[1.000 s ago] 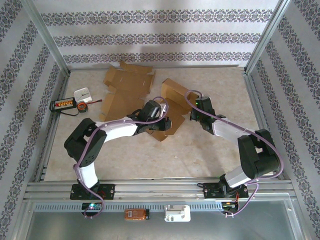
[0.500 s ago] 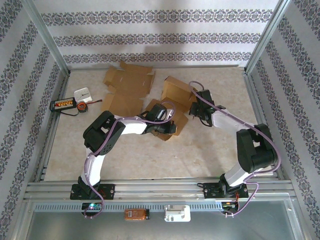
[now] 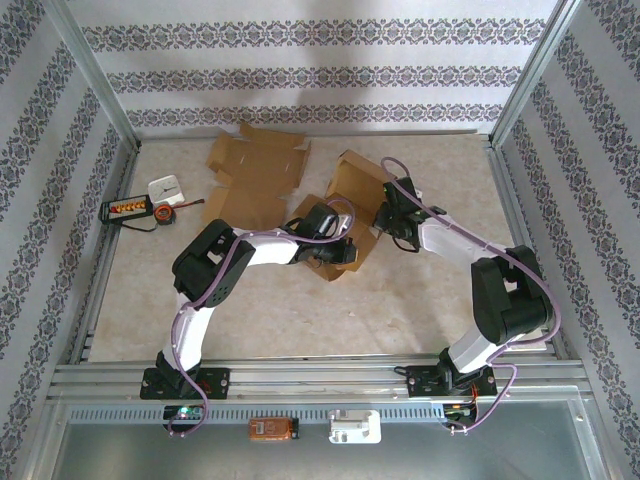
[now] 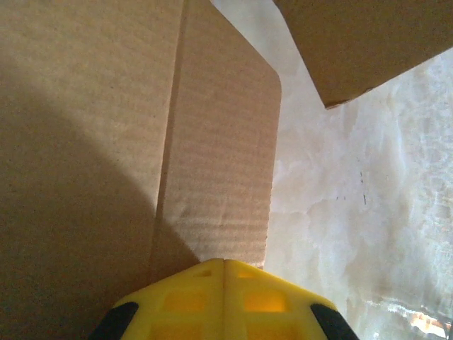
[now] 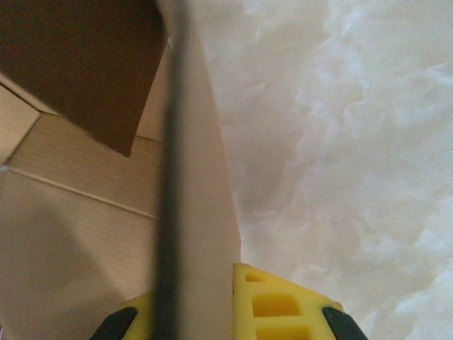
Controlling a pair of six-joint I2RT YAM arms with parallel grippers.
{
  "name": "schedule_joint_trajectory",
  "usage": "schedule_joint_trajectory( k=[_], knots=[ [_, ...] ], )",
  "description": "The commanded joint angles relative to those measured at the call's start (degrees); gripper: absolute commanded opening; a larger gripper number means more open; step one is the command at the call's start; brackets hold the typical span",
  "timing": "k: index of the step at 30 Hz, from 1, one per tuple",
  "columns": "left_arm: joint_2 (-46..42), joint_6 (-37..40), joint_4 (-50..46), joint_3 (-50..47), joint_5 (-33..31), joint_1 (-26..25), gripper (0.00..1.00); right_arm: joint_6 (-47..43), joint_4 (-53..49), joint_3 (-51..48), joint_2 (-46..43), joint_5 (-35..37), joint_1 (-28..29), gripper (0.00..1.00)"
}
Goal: Fold the paper box
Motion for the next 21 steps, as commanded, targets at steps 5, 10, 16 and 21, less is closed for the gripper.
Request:
schedule_joint_trajectory(
  k=[5, 10, 16, 21],
  knots=[
    [2.3, -0.3, 0.2, 1.9, -0.2, -0.2, 0.0, 5.3, -4.0, 2.1, -0.7, 4.8, 2.6, 0.09],
    [2.8, -1.1, 0.9, 2.5, 0.4, -0.2, 0.0, 9.4, -1.7, 1.6, 1.2, 8.9, 5.8, 0.1],
    [1.6, -1.3, 2.2, 1.1, -0.4, -0.2, 0.0, 10.2, 3.8, -2.9, 2.1, 17.2, 9.6, 0.1],
    [-0.5, -2.6, 3.5, -0.4, -0.3, 0.0, 0.05, 9.9, 11.8, -9.7, 1.7, 21.5, 11.4, 0.1]
  ],
)
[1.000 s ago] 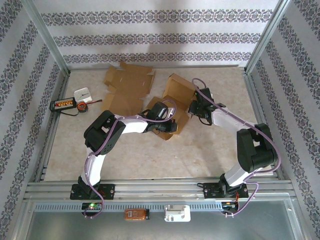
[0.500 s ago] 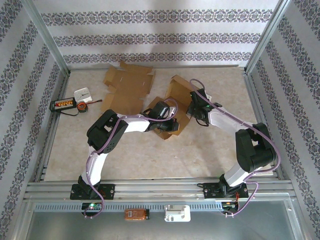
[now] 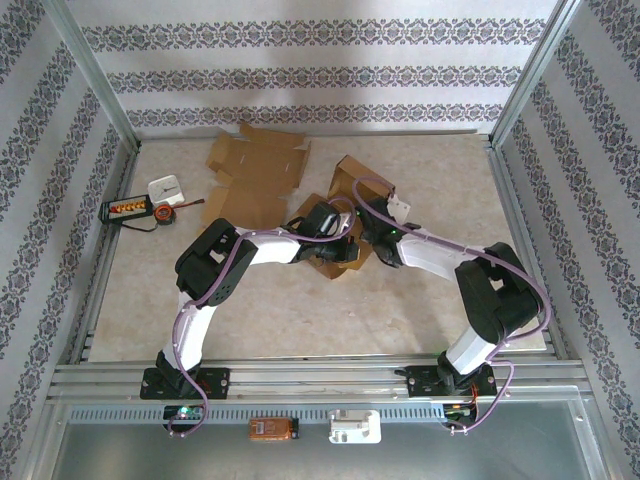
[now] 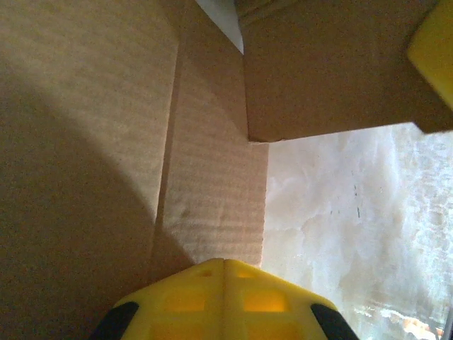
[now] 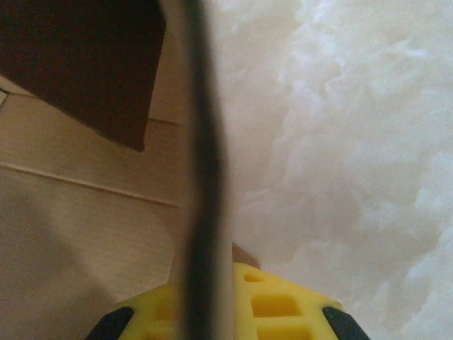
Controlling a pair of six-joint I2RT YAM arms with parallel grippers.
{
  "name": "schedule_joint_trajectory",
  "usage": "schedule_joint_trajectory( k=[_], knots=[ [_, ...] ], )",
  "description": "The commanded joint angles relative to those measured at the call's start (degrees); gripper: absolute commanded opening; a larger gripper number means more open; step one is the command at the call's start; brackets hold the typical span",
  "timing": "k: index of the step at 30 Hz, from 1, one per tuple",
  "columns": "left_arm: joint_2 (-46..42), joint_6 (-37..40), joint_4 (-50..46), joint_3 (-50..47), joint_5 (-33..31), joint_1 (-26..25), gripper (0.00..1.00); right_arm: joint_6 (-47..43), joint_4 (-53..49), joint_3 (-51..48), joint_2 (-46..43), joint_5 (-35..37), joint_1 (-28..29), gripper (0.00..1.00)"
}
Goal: Fold the paper box
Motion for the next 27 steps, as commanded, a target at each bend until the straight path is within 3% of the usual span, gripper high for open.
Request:
schedule_joint_trajectory(
  k=[1, 8, 15, 19, 23, 27],
  knots=[
    [-2.3, -1.3, 2.5, -1.8, -0.9, 0.1, 0.09, 1.1, 4.6, -4.1, 0.0, 3.3, 0.8, 0.1],
    [-11.3, 0.4, 1.2, -5.9, -6.7, 0.8, 0.32, -0.7, 5.4, -4.9, -0.7, 3.6, 0.8, 0.08],
    [-22.7, 1.9, -11.1, -6.2, -20.0, 5.4, 0.35, -2.6, 5.1, -4.9, -0.7, 3.4, 0.8, 0.08],
    [-22.9, 1.6, -19.7, 2.6, -16.9, 11.6, 0.44, -7.0, 5.6, -4.5, -0.4, 2.5, 0.9, 0.08],
    [-20.3, 7.5, -24.9, 13.1, -12.1, 15.1, 0.69, -13.4, 5.6, -3.3, 0.7, -0.2, 1.0, 0.07],
    [-12.3, 9.4, -35.2, 26.6, -5.1, 17.3, 0.81, -16.4, 5.5, -3.0, 0.8, 0.0, 1.0, 0.06]
  ],
)
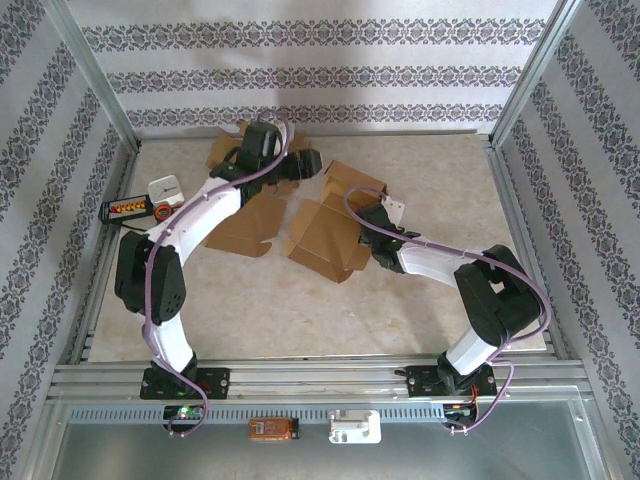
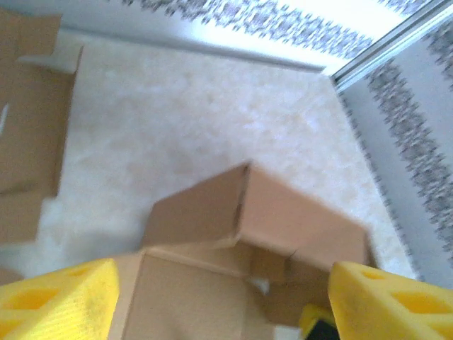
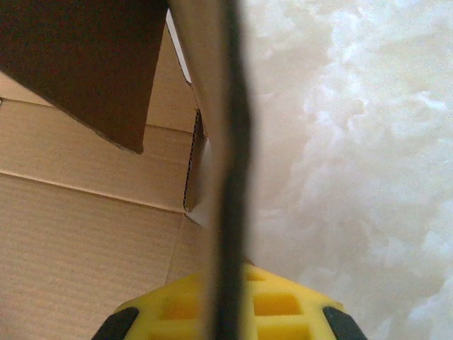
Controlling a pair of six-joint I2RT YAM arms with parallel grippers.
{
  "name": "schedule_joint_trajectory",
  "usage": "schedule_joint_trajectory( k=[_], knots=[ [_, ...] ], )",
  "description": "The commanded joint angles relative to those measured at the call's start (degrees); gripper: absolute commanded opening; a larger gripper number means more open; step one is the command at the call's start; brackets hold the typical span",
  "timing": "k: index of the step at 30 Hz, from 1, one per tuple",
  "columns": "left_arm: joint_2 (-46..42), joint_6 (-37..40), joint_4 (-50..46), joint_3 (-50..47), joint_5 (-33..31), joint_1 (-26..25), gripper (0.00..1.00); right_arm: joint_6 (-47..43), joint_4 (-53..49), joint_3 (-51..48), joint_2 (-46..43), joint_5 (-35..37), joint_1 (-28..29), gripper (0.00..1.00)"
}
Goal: Fold the paper box
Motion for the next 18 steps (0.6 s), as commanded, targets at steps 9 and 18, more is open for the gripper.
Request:
schedule_joint_trajectory(
  k=[9, 18],
  knots=[
    [15.3, 2.0, -15.3, 15.6, 11.6, 1.1, 0.84, -13.7, -2.2, 3.1, 2.4, -6.4, 0.1, 0.06],
    [8.0, -7.4, -4.0, 0.7, 14.4, 0.5, 0.69, -15.3, -5.0, 6.9, 4.1, -8.3, 0.2, 0.09]
  ],
)
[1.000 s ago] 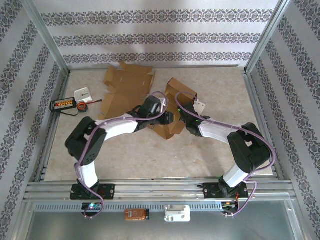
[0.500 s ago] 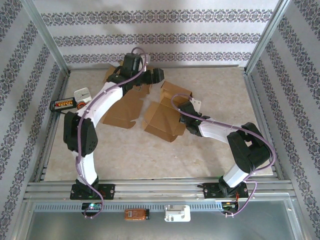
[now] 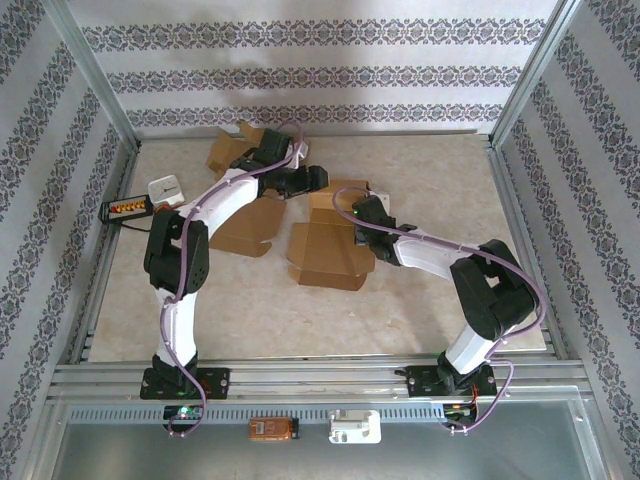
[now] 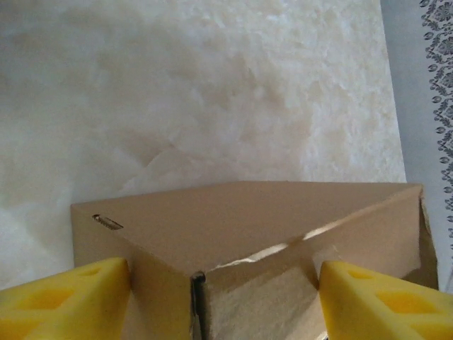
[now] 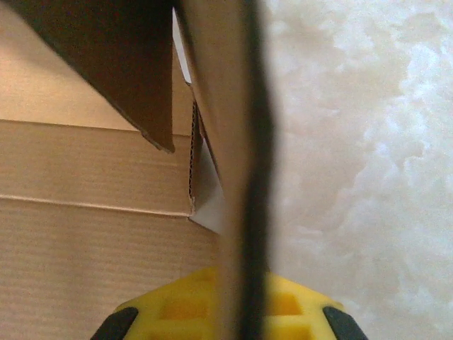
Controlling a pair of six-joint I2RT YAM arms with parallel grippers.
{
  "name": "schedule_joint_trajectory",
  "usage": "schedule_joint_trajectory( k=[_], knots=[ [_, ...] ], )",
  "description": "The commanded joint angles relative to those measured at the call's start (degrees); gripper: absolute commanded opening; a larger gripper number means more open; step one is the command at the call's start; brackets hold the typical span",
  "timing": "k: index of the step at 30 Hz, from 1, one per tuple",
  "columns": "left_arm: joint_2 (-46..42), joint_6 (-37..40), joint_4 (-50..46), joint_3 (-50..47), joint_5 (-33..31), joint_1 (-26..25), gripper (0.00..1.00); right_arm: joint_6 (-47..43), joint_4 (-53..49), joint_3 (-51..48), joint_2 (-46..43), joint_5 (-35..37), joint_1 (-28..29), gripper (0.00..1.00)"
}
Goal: Fold the paper box
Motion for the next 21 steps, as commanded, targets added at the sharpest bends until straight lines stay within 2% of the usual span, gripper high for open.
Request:
schedule_joint_trajectory(
  k=[1, 5, 10, 14, 17, 21],
  knots=[
    [-4.8, -5.8, 4.8, -5.4, 3.1, -0.6, 0.69, -0.7, -2.9, 2.6, 1.7, -2.3, 0.3, 0.1],
    [-7.6, -10.6, 10.9, -11.9, 3.5, -1.5, 0.69, 3.4, -3.8, 4.6, 3.0, -2.9, 0.3, 0.15],
    [-8.4, -12.3, 13.1, -14.4, 3.6, -3.2, 0.69, 10.7, -3.9, 7.9, 4.7, -6.7, 0.6, 0.2],
    [-7.9, -11.0, 11.6, -13.5, 3.2, -3.7, 0.69, 17.0, -1.6, 8.8, 5.6, -11.0, 1.3, 0.31],
    [-8.3, -9.9, 10.4, -13.1, 2.5, -3.6, 0.69, 16.9, -0.9, 8.7, 5.9, -11.7, 1.7, 0.39],
    [-8.6, -8.1, 8.9, -12.4, 0.9, -3.6, 0.71, 11.4, -1.9, 6.8, 3.3, -12.8, 1.7, 0.5]
  ],
)
